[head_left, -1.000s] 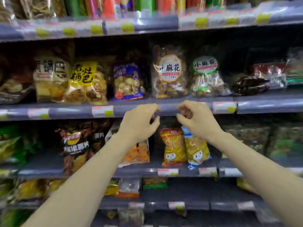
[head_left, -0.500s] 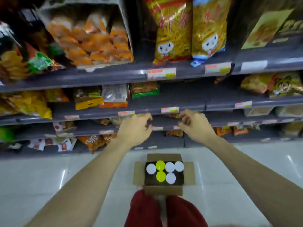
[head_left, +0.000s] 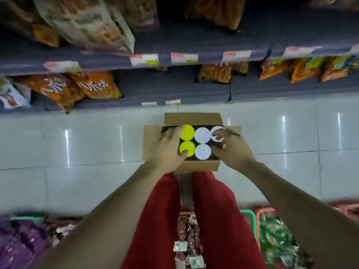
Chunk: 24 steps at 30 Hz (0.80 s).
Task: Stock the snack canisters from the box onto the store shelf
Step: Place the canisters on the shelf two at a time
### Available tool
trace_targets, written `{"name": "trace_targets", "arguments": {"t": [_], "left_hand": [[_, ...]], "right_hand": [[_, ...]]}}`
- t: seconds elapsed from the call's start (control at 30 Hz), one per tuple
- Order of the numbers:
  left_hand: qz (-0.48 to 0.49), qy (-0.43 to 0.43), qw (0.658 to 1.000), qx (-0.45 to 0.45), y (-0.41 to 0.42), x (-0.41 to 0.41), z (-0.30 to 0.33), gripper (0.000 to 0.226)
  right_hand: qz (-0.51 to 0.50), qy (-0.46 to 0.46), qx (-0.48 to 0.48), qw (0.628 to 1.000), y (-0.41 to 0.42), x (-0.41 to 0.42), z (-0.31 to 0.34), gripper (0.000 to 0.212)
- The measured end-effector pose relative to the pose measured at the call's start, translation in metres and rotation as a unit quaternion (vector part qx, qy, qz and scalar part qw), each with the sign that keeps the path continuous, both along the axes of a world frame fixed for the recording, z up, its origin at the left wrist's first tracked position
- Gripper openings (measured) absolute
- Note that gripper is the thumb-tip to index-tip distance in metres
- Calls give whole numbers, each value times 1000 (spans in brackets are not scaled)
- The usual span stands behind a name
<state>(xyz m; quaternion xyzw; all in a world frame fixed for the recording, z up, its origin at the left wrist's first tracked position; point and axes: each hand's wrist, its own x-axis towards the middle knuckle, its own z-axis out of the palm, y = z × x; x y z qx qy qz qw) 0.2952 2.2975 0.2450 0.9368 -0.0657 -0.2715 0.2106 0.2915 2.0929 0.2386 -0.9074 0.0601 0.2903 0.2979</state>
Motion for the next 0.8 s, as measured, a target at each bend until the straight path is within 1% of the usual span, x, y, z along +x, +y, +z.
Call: {"name": "trace_targets", "arguments": {"t": [0.1, 0.17, 0.3, 0.37, 0.43, 0.57, 0.67, 0.8], "left_hand": [[-13, 18, 1000, 5, 0, -20, -63, 71], [-10, 28, 1000, 4, -2, -32, -102, 76], [3, 33, 999, 3, -7, -49, -168, 85], [10, 35, 999, -12, -11, -54, -194, 89], [8, 24, 1000, -9, -16, -57, -211, 90], [-23, -41, 998, 49, -26, -63, -234, 84], [-39, -66, 993, 88, -30, -64, -240, 84], [-82, -105, 983, 127, -31, -63, -243, 80]], "right_hand": [[32, 30, -13, 999, 0, -18, -64, 51], [34, 39, -19, 998, 2, -28, -100, 58], [21, 19, 11, 1000, 7, -45, -163, 61], [9, 21, 18, 1000, 7, -52, -190, 64], [4, 32, 18, 999, 8, -58, -209, 70], [1, 29, 10, 1000, 13, -66, -233, 79], [11, 1, -8, 1000, 15, -70, -242, 74], [13, -4, -10, 1000, 11, -71, -241, 72]]}}
